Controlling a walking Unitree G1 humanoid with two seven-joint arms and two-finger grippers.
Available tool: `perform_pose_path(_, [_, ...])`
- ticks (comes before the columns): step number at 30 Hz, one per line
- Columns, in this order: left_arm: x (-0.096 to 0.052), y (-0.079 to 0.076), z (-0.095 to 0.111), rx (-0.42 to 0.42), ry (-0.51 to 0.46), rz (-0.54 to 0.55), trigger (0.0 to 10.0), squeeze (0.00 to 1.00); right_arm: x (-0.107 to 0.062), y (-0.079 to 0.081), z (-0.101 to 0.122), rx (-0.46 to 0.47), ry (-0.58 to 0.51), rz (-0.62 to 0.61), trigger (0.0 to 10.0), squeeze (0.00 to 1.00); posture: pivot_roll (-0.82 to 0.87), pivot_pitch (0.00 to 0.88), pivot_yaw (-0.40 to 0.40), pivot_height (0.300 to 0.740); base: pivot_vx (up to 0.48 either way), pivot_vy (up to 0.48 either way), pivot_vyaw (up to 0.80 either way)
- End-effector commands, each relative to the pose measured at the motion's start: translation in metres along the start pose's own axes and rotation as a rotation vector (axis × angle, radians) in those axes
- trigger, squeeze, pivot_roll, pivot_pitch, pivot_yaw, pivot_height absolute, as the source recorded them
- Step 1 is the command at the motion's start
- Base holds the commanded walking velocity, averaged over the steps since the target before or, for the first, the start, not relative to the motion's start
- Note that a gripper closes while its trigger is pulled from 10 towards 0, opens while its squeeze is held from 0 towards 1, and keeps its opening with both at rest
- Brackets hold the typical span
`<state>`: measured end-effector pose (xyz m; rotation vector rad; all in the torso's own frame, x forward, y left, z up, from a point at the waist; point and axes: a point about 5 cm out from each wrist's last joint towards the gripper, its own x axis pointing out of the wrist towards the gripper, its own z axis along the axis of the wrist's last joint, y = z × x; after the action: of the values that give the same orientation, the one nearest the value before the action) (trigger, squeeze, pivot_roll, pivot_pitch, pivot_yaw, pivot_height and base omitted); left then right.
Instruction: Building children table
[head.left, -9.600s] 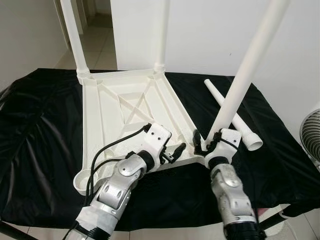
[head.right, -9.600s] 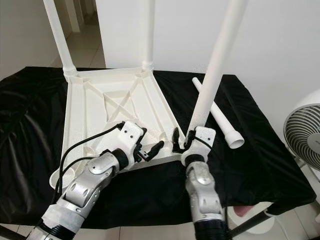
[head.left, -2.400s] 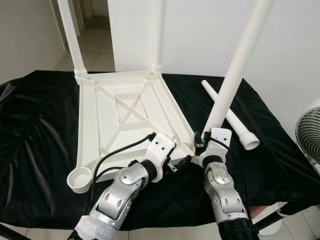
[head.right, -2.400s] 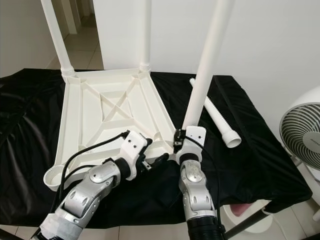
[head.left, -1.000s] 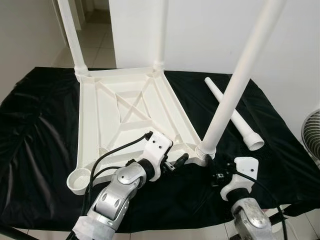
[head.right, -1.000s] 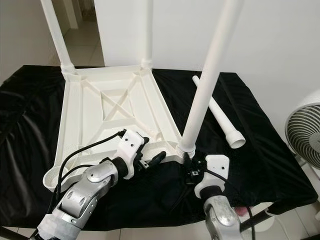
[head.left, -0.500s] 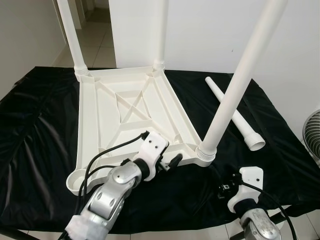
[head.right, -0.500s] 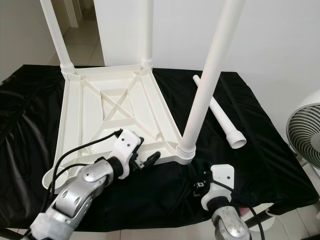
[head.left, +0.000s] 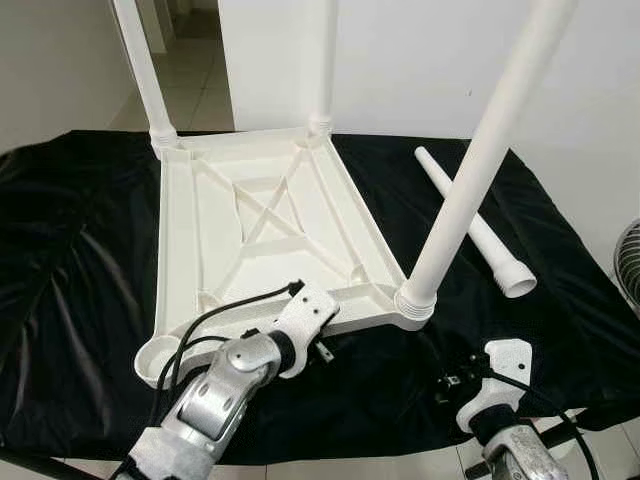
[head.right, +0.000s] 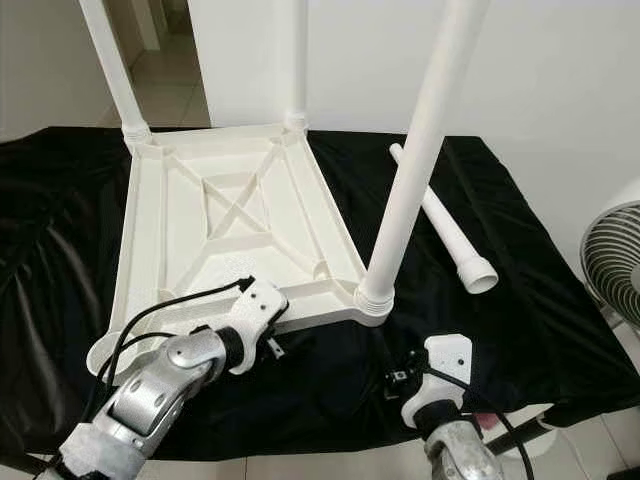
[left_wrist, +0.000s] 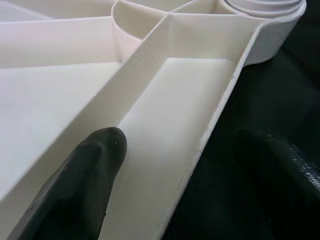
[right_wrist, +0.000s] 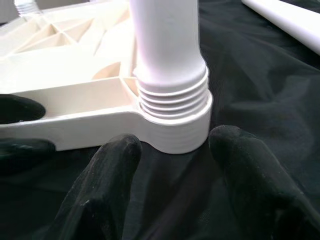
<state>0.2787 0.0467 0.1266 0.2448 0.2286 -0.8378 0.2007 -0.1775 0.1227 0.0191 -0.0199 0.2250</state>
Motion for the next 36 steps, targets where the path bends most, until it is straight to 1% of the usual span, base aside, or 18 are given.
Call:
perform_pose_path(1, [0.003, 0.001, -0.016, -0.047, 0.089, 0.036, 10.0, 0.00, -0.001, 0.003, 0.000, 0.012, 0.008, 0.028, 10.0, 0.00, -0.07, 0.101, 0.008, 0.740, 0.000, 0.000, 0.00])
perform_pose_path(3, [0.004, 0.006, -0.016, -0.085, 0.104, 0.095, 10.0, 0.00, 0.000, 0.003, 0.001, 0.014, 0.008, 0.040, 10.0, 0.00, -0.07, 0.096, 0.004, 0.740, 0.000, 0.000, 0.00])
perform_pose_path(4, [0.004, 0.006, -0.016, -0.085, 0.104, 0.095, 10.0, 0.00, 0.000, 0.003, 0.001, 0.014, 0.008, 0.040, 10.0, 0.00, -0.07, 0.096, 0.004, 0.740, 0.000, 0.000, 0.00])
perform_pose_path(6, [0.004, 0.010, -0.016, -0.110, 0.116, 0.128, 10.0, 0.00, 0.003, 0.003, 0.001, 0.011, 0.008, 0.043, 10.0, 0.00, -0.07, 0.094, 0.001, 0.740, 0.000, 0.000, 0.00])
perform_pose_path(7, [0.004, 0.011, -0.017, -0.114, 0.119, 0.139, 4.8, 0.00, 0.004, 0.003, 0.002, 0.010, 0.006, 0.045, 10.0, 0.00, -0.06, 0.091, -0.002, 0.740, 0.000, 0.000, 0.00])
perform_pose_path(8, [0.004, 0.012, -0.018, -0.120, 0.124, 0.147, 2.9, 0.00, 0.005, 0.002, 0.003, 0.008, 0.005, 0.049, 10.0, 0.00, -0.06, 0.091, -0.002, 0.740, 0.000, 0.000, 0.00])
perform_pose_path(9, [0.004, 0.013, -0.018, -0.125, 0.128, 0.155, 2.7, 0.00, 0.006, 0.002, 0.003, 0.007, 0.004, 0.052, 10.0, 0.00, -0.06, 0.089, -0.005, 0.740, 0.000, 0.000, 0.00])
perform_pose_path(10, [0.004, 0.013, -0.018, -0.125, 0.128, 0.155, 2.7, 0.00, 0.006, 0.002, 0.003, 0.007, 0.004, 0.052, 10.0, 0.00, -0.06, 0.089, -0.005, 0.740, 0.000, 0.000, 0.00])
perform_pose_path(11, [0.004, 0.014, -0.018, -0.127, 0.128, 0.166, 0.0, 0.00, 0.006, 0.002, 0.003, 0.006, 0.003, 0.054, 10.0, 0.00, -0.06, 0.088, -0.005, 0.740, 0.000, 0.000, 0.00])
perform_pose_path(21, [0.003, 0.015, -0.018, -0.133, 0.136, 0.185, 0.0, 0.00, 0.010, -0.001, 0.004, -0.001, 0.003, 0.064, 10.0, 0.00, -0.06, 0.081, -0.008, 0.740, 0.000, 0.000, 0.00])
perform_pose_path(31, [0.000, 0.013, -0.019, -0.145, 0.147, 0.180, 0.0, 0.00, 0.010, -0.003, 0.005, -0.006, 0.005, 0.064, 10.0, 0.00, -0.06, 0.082, -0.009, 0.740, 0.000, 0.000, 0.00])
perform_pose_path(35, [-0.003, 0.016, -0.024, -0.161, 0.169, 0.206, 0.0, 0.00, 0.012, -0.003, 0.005, -0.009, 0.006, 0.065, 10.0, 0.00, -0.06, 0.085, -0.010, 0.740, 0.000, 0.000, 0.00])
perform_pose_path(36, [-0.005, 0.020, -0.026, -0.181, 0.178, 0.243, 0.0, 0.00, 0.012, -0.003, 0.005, -0.010, 0.004, 0.064, 10.0, 0.00, -0.06, 0.085, -0.010, 0.740, 0.000, 0.000, 0.00])
